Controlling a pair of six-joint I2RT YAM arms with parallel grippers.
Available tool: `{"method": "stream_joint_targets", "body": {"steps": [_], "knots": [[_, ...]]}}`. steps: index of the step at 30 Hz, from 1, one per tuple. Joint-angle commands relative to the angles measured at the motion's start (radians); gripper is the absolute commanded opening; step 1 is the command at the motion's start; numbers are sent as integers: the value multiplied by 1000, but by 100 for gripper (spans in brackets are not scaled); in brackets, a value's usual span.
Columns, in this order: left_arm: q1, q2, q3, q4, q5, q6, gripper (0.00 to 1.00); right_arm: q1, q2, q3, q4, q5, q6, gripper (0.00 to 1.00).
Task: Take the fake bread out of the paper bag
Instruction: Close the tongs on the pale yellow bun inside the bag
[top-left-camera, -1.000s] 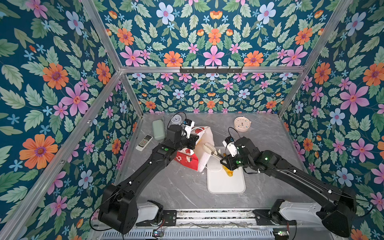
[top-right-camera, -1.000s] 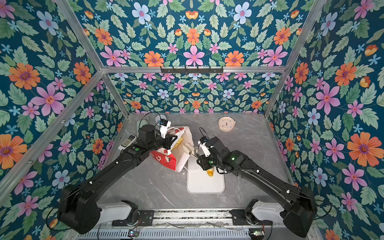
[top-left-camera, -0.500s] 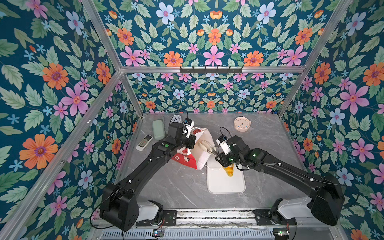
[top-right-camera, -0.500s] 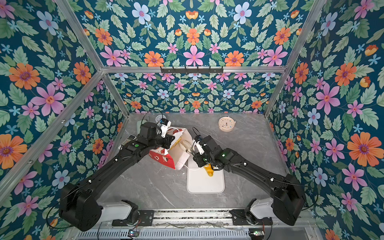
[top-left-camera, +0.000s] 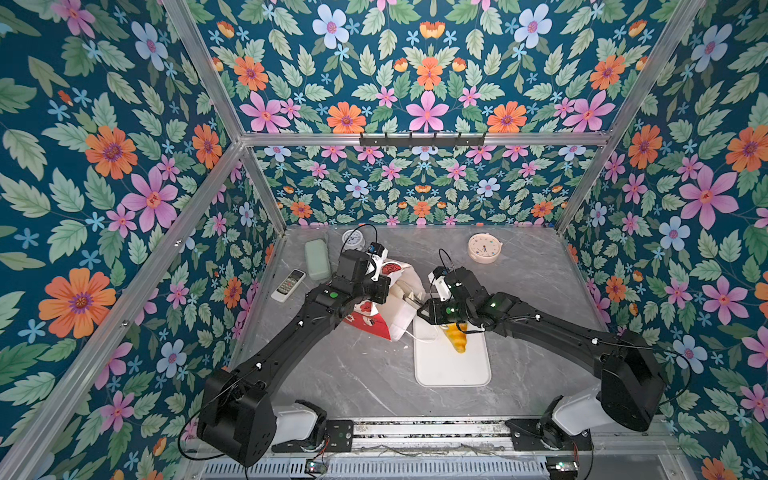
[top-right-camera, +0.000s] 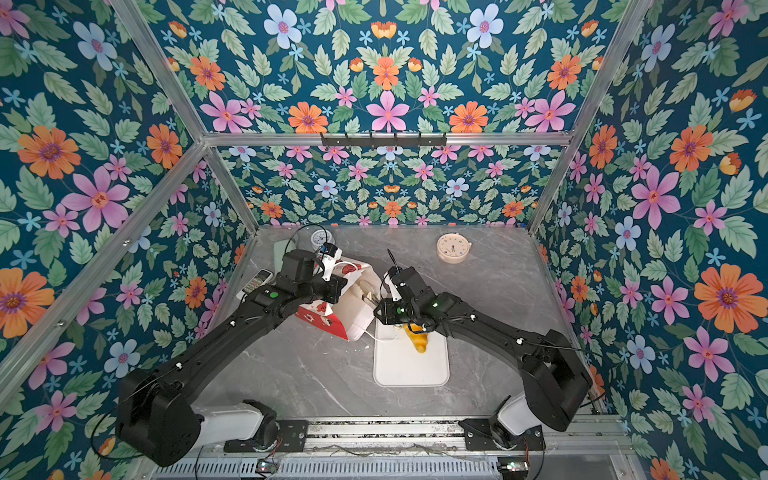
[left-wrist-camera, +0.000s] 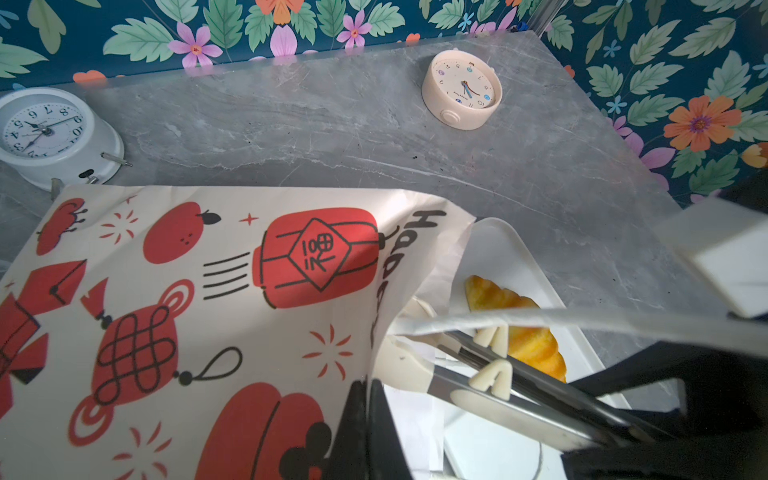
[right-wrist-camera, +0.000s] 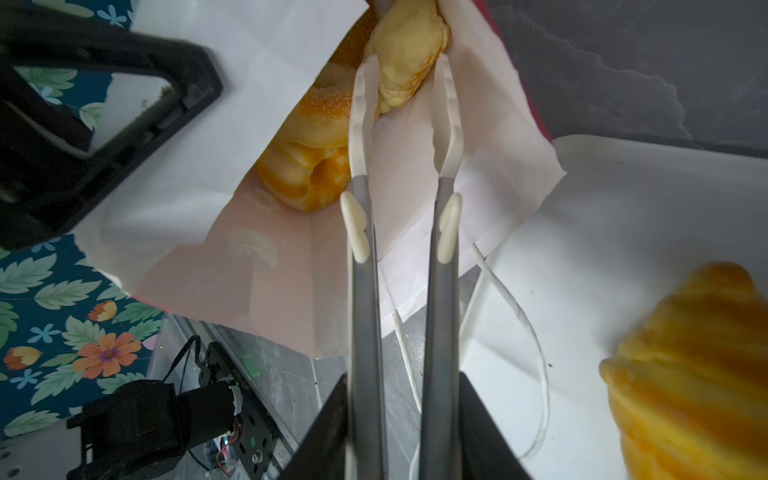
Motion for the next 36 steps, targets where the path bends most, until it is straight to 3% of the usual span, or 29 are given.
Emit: {"method": "stream_joint_targets", "body": {"steps": [1, 14, 17, 27, 36], "knots": [[-8, 2, 1, 36, 10, -17, 0, 1, 27, 27, 38, -23, 39, 37], [-35, 9, 6, 47, 14, -23, 0, -14, 104, 54, 88, -51, 65, 38], [-40, 8, 4, 49, 13, -24, 0, -31, 131, 40, 166, -122, 104, 38], [-49, -1, -10, 58, 16, -33, 0, -33, 181, 22, 272, -135, 89, 38], [-55, 2, -13, 75, 20, -37, 0, -33, 238, 18, 319, -152, 91, 25]]}}
